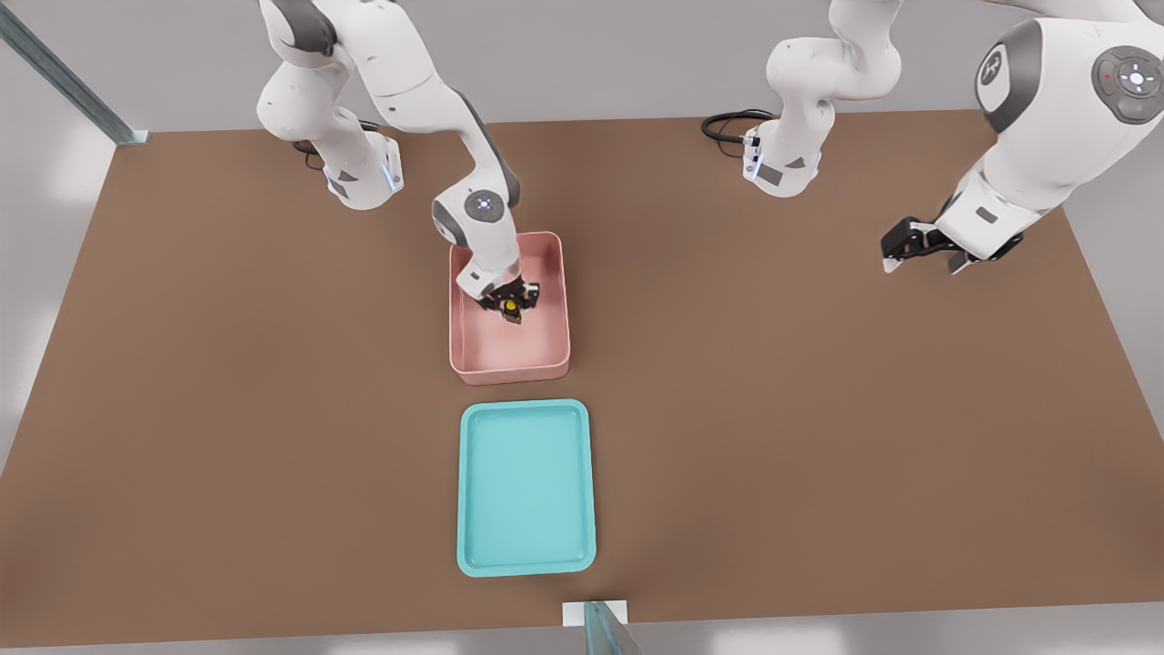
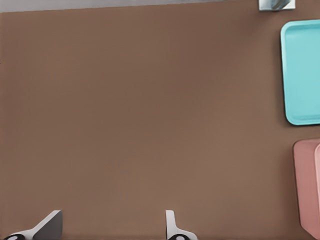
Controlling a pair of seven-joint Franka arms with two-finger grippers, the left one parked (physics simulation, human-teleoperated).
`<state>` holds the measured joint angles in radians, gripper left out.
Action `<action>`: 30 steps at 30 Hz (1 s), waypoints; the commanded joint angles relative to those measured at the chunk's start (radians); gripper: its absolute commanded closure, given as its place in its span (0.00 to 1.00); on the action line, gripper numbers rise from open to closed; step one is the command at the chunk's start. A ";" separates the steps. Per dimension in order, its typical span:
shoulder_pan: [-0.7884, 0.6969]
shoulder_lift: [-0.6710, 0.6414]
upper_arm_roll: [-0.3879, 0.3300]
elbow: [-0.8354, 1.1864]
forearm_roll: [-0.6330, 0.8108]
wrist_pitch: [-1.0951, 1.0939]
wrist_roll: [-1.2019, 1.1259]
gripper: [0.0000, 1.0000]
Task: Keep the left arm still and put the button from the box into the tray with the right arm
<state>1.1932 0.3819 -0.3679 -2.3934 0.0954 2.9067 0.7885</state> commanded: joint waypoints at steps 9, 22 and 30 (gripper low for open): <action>-0.086 -0.011 0.003 0.283 0.037 -0.233 -0.002 0.52; -0.471 0.614 0.061 1.208 0.316 -0.503 -0.474 0.00; -0.845 0.069 0.340 1.327 -0.174 -1.538 -0.920 0.00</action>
<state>0.4058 0.4977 -0.0850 -1.0658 0.1002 1.8761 0.4095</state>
